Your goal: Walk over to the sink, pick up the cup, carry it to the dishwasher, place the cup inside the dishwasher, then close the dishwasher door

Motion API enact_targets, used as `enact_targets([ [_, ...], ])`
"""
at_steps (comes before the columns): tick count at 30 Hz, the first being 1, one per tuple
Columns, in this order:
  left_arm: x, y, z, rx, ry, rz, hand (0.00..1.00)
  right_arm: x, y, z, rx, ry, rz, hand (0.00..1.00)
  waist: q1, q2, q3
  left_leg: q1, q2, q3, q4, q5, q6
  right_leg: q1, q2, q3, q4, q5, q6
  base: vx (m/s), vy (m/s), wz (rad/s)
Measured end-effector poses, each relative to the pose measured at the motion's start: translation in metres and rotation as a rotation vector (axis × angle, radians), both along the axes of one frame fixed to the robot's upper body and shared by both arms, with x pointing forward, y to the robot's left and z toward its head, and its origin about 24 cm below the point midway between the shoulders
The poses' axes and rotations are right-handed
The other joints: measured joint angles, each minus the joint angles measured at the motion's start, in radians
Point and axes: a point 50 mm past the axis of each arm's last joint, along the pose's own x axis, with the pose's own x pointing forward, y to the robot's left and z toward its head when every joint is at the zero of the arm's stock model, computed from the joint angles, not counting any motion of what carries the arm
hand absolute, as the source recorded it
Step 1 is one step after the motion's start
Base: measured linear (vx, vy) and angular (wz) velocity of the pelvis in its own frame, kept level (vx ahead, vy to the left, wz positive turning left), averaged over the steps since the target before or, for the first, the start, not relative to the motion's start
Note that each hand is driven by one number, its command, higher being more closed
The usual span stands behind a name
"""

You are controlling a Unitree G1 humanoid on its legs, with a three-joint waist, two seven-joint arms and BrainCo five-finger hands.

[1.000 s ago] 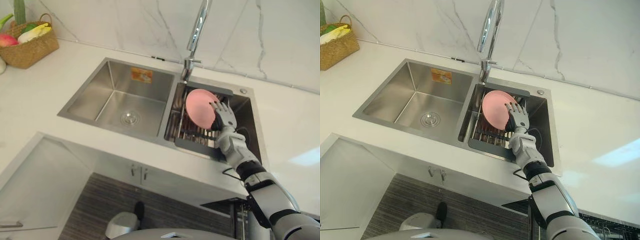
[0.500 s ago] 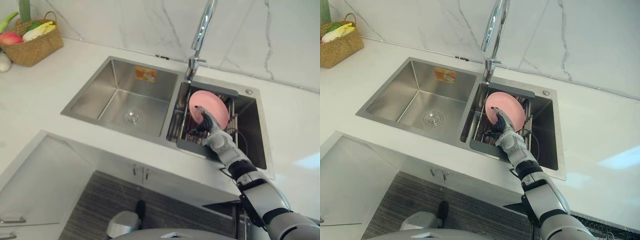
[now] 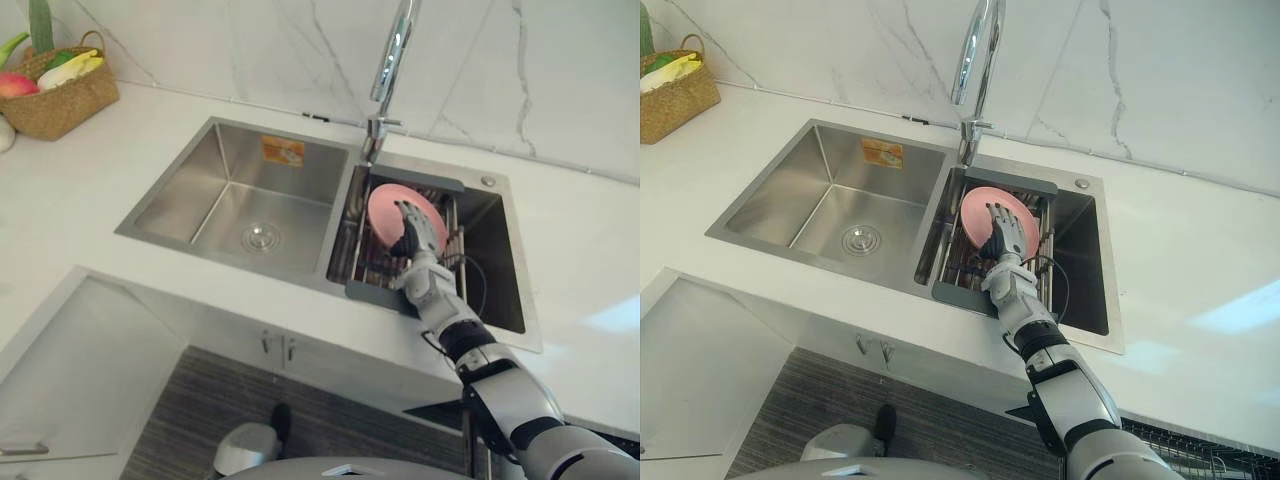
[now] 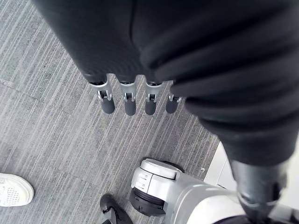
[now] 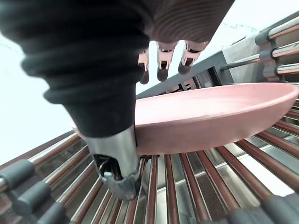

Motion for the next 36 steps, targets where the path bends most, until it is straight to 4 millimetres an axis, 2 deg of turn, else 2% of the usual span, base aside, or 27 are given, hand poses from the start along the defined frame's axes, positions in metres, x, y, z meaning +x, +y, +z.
enact_targets([
  [13, 0.0, 0.0001, 0.0, 0.001, 0.0, -0.001, 0.0, 0.001, -0.0017, 0.001, 0.063, 0.012, -0.045, 0.0, 0.003, -0.001, 0.001, -0.01, -0.002, -0.021, 0.0, 0.0, 0.0, -0.001, 0.001, -0.019, 0.0, -0.001, 0.0, 0.0, -0.007, 0.03],
  [26, 0.0025, 0.0011, 0.0002, 0.003, -0.007, 0.003, 0.0, 0.005, -0.0009, 0.0008, 0.106, 0.061, -0.033, 0.0, 0.019, -0.005, 0.007, -0.012, -0.003, -0.026, 0.0, 0.0, 0.0, 0.001, 0.003, -0.025, 0.001, -0.001, 0.0, 0.0, -0.005, 0.0],
  [27, 0.0027, 0.0012, 0.0002, 0.003, -0.008, 0.002, 0.0, 0.0051, -0.0009, 0.0009, 0.106, 0.061, -0.033, 1.0, 0.02, -0.005, 0.008, -0.012, -0.003, -0.026, 0.0, 0.0, 0.0, 0.001, 0.003, -0.025, 0.001, -0.001, 0.0, 0.0, 0.0, 0.0],
  [36, 0.0055, 0.0026, 0.0005, 0.007, -0.013, 0.001, 0.0, 0.0089, -0.0002, 0.0043, 0.11, 0.042, -0.054, 1.0, 0.025, -0.013, 0.023, -0.012, -0.003, -0.028, 0.0, 0.001, 0.0, 0.001, 0.003, -0.027, 0.0, -0.004, -0.004, 0.0, 0.0, 0.0],
])
